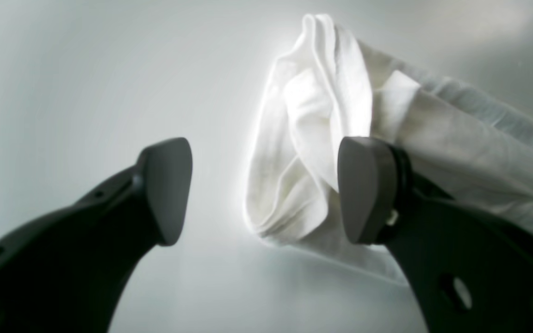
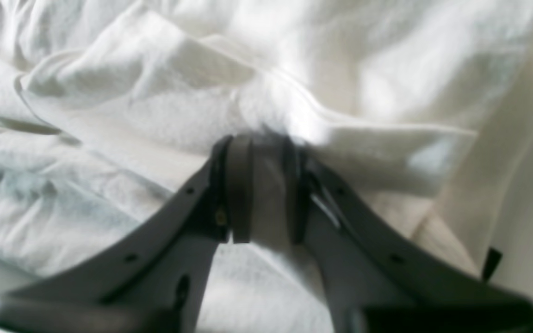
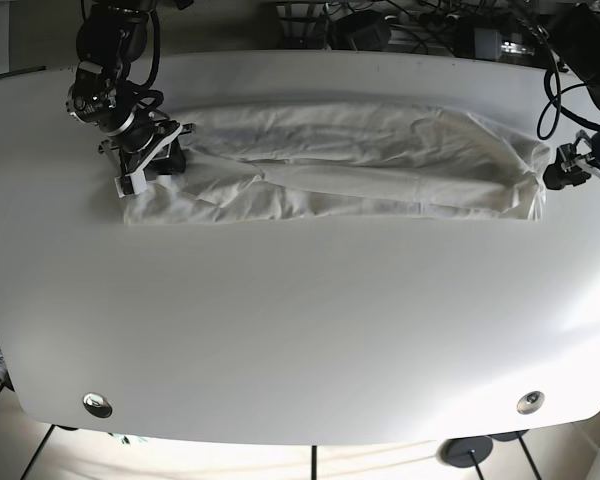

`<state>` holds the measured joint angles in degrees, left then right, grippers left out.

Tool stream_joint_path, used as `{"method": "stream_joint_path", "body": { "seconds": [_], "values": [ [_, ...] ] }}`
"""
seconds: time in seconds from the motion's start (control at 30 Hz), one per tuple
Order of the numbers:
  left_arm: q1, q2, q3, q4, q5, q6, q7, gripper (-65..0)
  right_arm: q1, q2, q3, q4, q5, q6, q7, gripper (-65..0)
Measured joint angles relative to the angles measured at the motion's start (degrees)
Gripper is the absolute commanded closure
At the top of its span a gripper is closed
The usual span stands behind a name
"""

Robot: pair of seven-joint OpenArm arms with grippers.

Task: Fold the T-shirt properly
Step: 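Release the left gripper and regrasp the folded strip's end, then fold the strip end with the left gripper toward the right gripper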

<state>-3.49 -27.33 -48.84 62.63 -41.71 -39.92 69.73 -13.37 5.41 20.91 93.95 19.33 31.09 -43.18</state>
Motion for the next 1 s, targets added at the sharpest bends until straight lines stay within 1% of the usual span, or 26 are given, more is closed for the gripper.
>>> {"method": "stream_joint_path", "body": {
  "seconds": [0.2, 0.33, 0.6, 0.63, 0.7, 0.77, 0.8, 0.83, 0.93, 1.0],
  "values": [
    [-0.3, 0.3, 0.5, -1.7, -0.4, 0.0, -0.2, -46.4, 0.0, 0.0, 0.0, 0.0, 0.0, 0.00, -0.1, -11.3],
    [-0.3, 0.5, 4.5, -1.7, -0.4, 0.0, -0.3, -46.1, 0.0, 0.0, 0.0, 0.0, 0.0, 0.00, -0.1, -11.1],
    [-0.2, 3.0, 4.7, -1.7, -1.9, 0.0, -1.7, -45.7, 0.1, 0.0, 0.0, 0.0, 0.0, 0.00, -0.1, -11.1],
    [-0.2, 3.0, 4.8, -1.7, -1.9, 0.0, -1.7, -44.7, 0.1, 0.0, 0.1, 0.0, 0.0, 0.00, -0.1, -11.1],
    [0.0, 3.0, 4.9, -1.7, -1.5, 0.0, -1.7, -32.5, 0.1, 0.0, 0.1, 0.0, 0.0, 0.00, -0.1, -11.1],
    [0.5, 3.0, 7.4, -1.5, -1.2, 0.0, -1.7, -13.5, 0.1, -0.1, 0.1, 0.0, 0.0, 0.00, -0.1, -11.1],
    [0.4, 3.0, 8.4, -1.4, -1.0, 0.0, -1.6, -9.2, 0.1, -0.1, 0.1, 0.0, 0.0, 0.00, -0.1, -11.1],
    [0.3, 3.3, 8.6, -0.8, -1.0, 0.0, -1.3, -7.1, 0.1, 0.0, 0.1, 0.0, 0.0, 0.00, -0.1, -11.1],
    [1.1, 3.4, 8.5, 4.8, 0.5, 0.0, 0.0, -5.4, 0.1, -0.1, 0.1, 0.0, 0.0, 0.02, -0.1, -11.1],
    [2.2, 3.5, 8.7, 11.3, -0.2, 0.0, -0.3, -5.6, 0.1, -0.2, 0.1, 0.0, 0.0, 0.00, -0.1, -11.1]
  ]
}}
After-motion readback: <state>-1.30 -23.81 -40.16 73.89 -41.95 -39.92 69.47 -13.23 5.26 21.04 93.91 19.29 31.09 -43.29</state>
